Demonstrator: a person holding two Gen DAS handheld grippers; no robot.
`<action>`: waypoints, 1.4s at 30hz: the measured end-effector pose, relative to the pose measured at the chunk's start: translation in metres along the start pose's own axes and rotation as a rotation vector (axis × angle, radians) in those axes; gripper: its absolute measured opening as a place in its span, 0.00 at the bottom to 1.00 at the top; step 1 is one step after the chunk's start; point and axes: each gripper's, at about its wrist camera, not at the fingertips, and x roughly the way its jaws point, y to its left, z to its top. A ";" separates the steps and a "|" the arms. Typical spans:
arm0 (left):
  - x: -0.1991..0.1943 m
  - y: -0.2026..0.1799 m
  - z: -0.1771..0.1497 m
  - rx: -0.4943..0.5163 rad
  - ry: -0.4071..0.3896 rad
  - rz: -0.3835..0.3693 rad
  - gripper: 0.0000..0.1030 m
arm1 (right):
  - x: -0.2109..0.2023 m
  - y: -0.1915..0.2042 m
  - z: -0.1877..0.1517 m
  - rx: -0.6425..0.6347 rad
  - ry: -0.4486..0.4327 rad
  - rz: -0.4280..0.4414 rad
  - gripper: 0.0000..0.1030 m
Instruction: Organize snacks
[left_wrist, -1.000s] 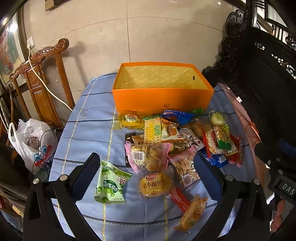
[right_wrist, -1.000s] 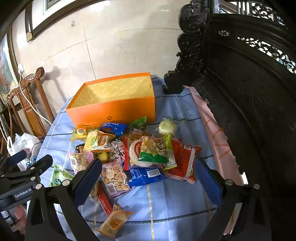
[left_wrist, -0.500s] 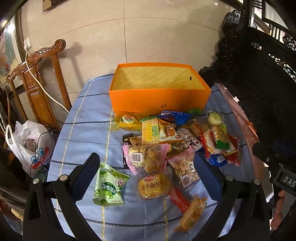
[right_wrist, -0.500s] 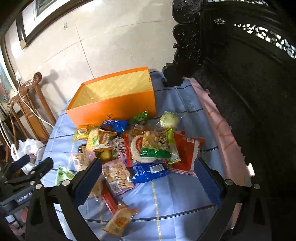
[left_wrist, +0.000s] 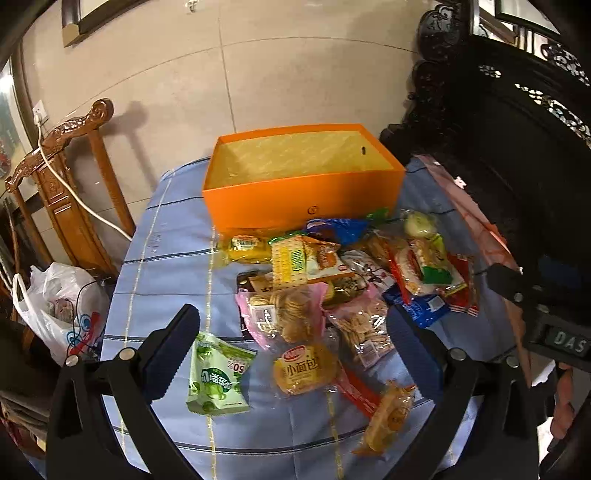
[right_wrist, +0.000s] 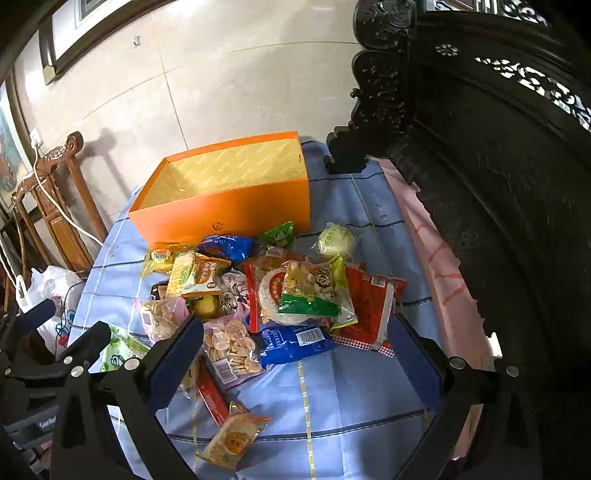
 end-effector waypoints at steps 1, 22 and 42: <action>-0.001 0.000 -0.001 0.002 -0.001 0.000 0.96 | 0.000 0.001 0.000 0.001 0.003 0.000 0.97; 0.016 0.005 -0.002 -0.020 0.068 -0.044 0.96 | -0.001 -0.010 -0.005 0.050 -0.026 -0.005 0.97; 0.075 0.011 0.010 0.019 0.072 -0.025 0.96 | 0.056 -0.019 0.001 0.071 0.045 0.019 0.97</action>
